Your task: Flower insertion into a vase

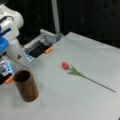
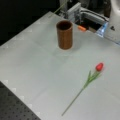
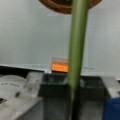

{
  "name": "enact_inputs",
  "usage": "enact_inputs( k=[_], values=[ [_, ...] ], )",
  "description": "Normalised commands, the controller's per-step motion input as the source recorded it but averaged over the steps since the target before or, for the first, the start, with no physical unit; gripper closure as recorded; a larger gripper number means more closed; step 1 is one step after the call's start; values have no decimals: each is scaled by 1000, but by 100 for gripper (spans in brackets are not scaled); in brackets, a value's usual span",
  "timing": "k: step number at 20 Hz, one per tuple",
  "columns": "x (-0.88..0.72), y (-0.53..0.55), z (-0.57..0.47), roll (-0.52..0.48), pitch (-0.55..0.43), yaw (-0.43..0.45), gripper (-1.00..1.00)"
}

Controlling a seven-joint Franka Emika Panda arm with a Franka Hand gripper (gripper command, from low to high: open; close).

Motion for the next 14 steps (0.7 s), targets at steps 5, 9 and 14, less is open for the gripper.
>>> enact_inputs(
  k=[5, 9, 14],
  values=[
    [-287, 30, -76, -191, 159, 36, 100],
    [-180, 68, -18, -185, 347, 6, 100],
    [-7, 27, 6, -189, 467, 3, 100]
  ],
)
